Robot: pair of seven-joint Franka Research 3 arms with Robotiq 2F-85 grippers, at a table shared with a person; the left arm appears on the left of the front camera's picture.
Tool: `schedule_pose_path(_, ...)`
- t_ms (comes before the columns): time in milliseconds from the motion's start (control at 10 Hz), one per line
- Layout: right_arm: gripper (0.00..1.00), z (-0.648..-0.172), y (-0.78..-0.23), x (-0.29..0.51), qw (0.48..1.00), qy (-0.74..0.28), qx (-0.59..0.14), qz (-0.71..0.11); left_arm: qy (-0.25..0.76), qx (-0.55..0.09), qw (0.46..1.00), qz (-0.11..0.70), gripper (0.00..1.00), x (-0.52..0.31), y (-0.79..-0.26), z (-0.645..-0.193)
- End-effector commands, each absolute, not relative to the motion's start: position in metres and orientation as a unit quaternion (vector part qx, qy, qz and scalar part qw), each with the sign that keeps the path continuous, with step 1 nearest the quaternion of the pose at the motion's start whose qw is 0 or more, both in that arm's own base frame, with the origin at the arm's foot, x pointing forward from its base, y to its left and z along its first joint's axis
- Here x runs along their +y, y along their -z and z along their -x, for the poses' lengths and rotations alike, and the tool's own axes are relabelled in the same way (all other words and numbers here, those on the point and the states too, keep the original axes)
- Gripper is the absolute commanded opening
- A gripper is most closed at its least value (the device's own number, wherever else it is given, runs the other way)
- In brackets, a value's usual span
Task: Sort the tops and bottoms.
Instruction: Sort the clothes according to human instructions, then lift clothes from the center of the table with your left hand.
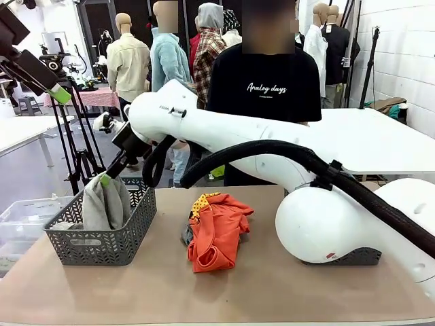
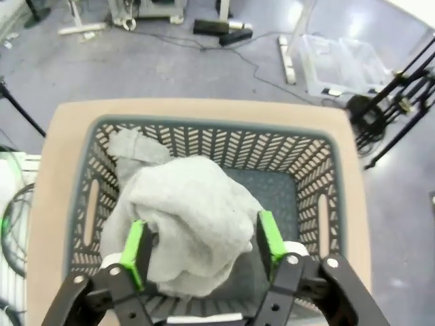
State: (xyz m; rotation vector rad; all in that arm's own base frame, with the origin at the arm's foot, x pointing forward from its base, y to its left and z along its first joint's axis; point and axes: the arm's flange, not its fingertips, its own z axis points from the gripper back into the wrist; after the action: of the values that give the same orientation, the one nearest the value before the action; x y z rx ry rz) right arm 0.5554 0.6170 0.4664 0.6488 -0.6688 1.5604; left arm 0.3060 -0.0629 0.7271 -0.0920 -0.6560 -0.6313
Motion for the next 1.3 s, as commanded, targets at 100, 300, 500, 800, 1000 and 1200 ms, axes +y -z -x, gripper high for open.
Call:
schedule_pose_path(100, 1.0, -0.593, -0.499, 0.644, 0.638, -0.669, -0.27, -0.269, 0.305, -0.317, 0.897, 0.046, 1.0, -0.062, -0.727, -0.306)
schedule_pose_path(300, 1.0, -0.598, -0.512, 0.625, 0.624, -0.641, -0.308, -0.323, 0.305, -0.317, 0.897, 0.046, 1.0, -0.062, -0.727, -0.306)
schedule_pose_path(500, 1.0, -0.559, -0.492, 0.606, 0.624, -0.668, -0.294, -0.281, 0.305, -0.317, 0.897, 0.046, 1.0, -0.062, -0.727, -0.306)
schedule_pose_path(800, 1.0, -0.559, -0.492, 0.606, 0.624, -0.668, -0.294, -0.281, 0.305, -0.317, 0.897, 0.046, 1.0, -0.062, -0.727, -0.306)
schedule_pose_path(1000, 1.0, -0.559, -0.492, 0.606, 0.624, -0.668, -0.294, -0.281, 0.305, -0.317, 0.897, 0.046, 1.0, -0.062, -0.727, -0.306)
schedule_pose_path(1200, 1.0, -0.559, -0.492, 0.606, 0.624, -0.668, -0.294, -0.281, 0.305, -0.317, 0.897, 0.046, 1.0, -0.062, -0.727, -0.306)
